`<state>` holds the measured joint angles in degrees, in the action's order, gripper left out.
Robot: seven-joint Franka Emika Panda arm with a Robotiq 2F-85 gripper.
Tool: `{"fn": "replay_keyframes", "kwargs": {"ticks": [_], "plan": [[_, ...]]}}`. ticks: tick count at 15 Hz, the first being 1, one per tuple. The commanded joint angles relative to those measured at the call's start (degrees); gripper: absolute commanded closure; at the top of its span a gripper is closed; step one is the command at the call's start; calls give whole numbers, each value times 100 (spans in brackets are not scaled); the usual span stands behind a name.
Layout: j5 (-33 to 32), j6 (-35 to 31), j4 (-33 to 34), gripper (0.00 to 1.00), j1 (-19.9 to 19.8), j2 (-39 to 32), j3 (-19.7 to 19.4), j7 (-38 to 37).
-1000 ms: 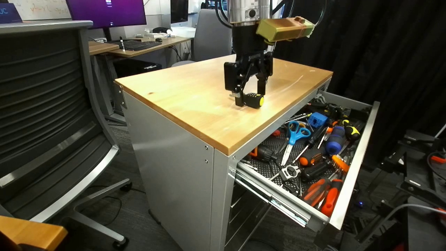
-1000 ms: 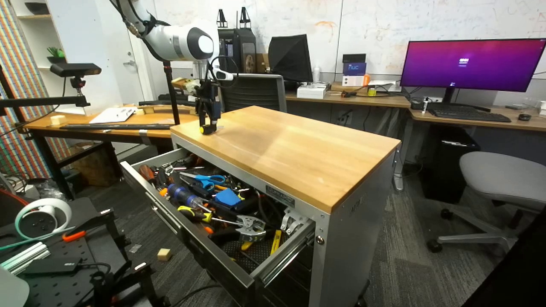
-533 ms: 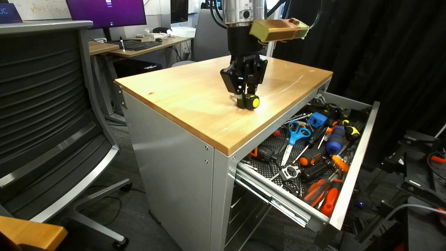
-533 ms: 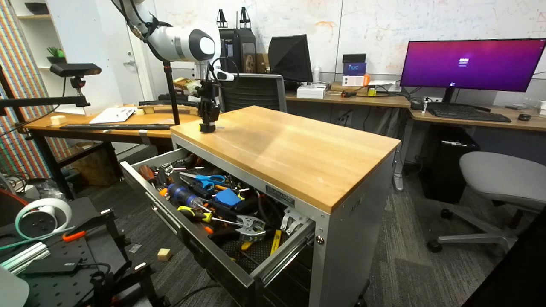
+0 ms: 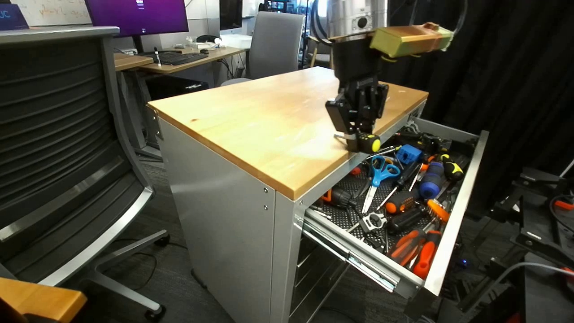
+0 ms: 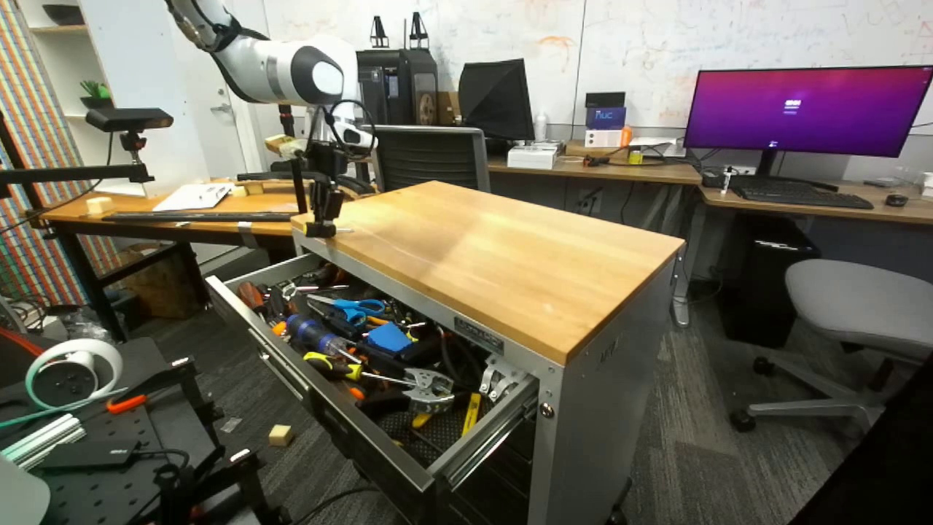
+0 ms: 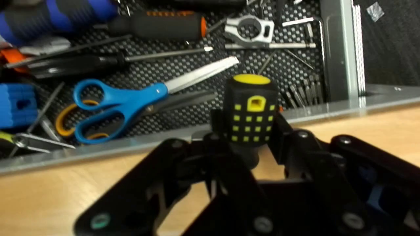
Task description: Put the screwdriver in the drawer then close it
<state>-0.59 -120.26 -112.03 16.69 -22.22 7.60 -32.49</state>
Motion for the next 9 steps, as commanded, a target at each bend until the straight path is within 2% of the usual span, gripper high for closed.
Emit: {"fn": "replay_keyframes", "kwargs": {"ticks": [1, 4, 8, 9], "plan": [[274, -282, -1312, 91, 42, 918, 40, -372], [307, -638, -1807, 91, 54, 1209, 119, -704], [142, -1415, -1784, 91, 174, 996, 199, -1595], [138, -1515, -1773, 41, 194, 947, 206, -1738]]}}
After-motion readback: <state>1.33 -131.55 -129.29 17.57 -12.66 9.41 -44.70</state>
